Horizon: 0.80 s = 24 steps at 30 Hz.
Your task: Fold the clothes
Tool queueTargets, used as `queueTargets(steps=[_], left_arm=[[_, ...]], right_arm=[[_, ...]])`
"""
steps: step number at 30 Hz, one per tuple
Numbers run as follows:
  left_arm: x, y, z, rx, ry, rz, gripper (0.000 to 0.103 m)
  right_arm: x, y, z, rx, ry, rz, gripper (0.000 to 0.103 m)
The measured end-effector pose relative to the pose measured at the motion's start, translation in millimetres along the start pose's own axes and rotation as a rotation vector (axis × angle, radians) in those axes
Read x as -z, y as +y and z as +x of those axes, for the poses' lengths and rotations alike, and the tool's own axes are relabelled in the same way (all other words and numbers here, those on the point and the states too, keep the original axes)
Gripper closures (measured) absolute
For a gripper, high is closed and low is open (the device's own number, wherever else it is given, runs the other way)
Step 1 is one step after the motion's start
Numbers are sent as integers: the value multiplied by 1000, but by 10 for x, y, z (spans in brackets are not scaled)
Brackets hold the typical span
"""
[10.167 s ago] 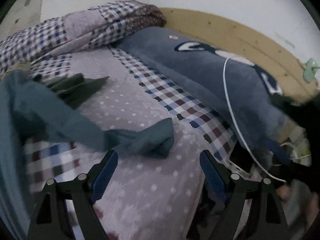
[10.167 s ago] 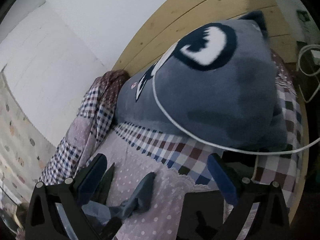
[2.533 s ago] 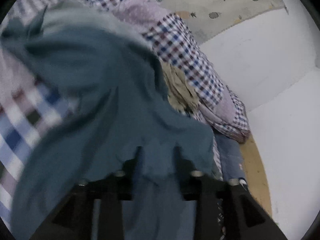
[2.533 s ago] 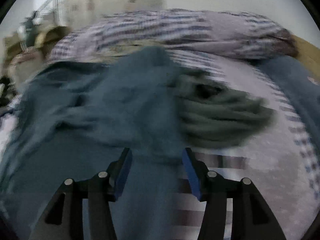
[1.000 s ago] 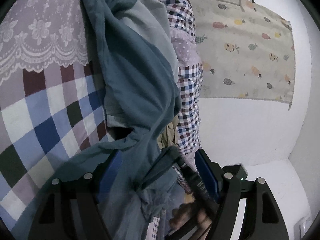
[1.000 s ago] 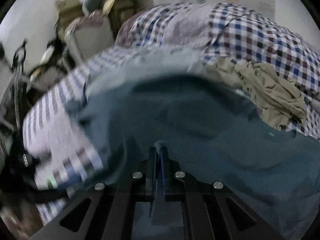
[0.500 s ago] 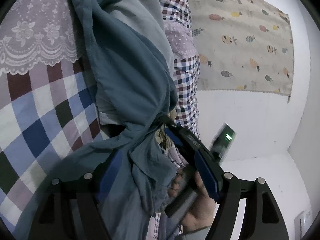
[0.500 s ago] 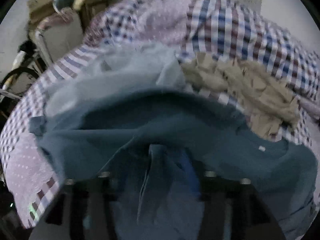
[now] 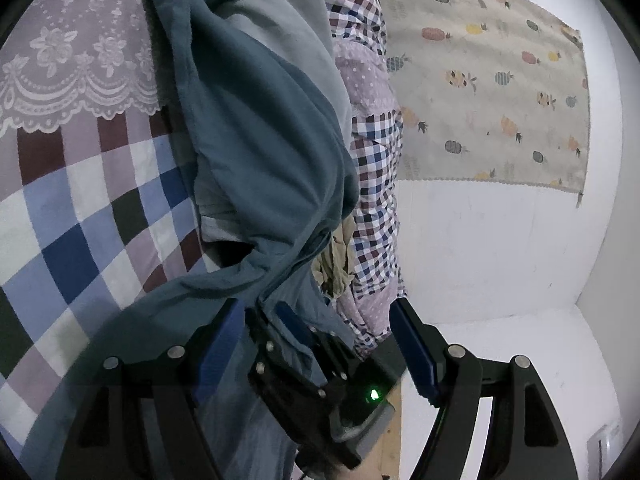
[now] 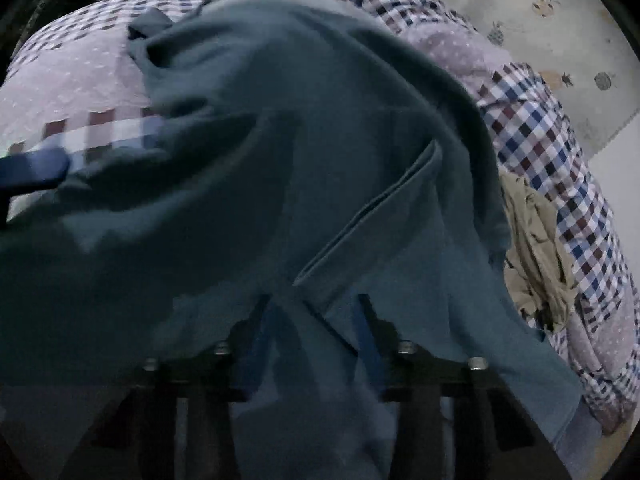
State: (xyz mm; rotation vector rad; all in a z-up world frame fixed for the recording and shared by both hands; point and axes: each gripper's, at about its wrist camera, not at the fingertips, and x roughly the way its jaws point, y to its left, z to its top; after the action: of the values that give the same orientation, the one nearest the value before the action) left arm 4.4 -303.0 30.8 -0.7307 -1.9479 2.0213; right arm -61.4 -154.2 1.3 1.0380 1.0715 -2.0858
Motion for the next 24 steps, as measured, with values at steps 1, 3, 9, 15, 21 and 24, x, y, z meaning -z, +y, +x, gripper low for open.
queueTargets(steps=[1, 3, 9, 15, 21, 24], left_arm=[[-7, 4, -6, -1, 1, -1, 25], [-27, 13, -20, 0, 1, -4, 25], [-42, 35, -23, 30, 30, -10, 25], [-6, -3, 218, 135, 170, -3, 25], [-13, 84, 284, 87, 175, -14, 25], [-14, 74, 293, 56, 166, 15, 25]], right_arm=[[-11, -40, 13, -3, 1, 17, 100], [-38, -128, -66, -23, -19, 63, 100], [-183, -312, -511, -176, -98, 187, 100], [-373, -202, -646, -280, -83, 196, 97], [-179, -496, -796, -292, -95, 275, 53], [139, -965, -1161, -219, -171, 377, 38]])
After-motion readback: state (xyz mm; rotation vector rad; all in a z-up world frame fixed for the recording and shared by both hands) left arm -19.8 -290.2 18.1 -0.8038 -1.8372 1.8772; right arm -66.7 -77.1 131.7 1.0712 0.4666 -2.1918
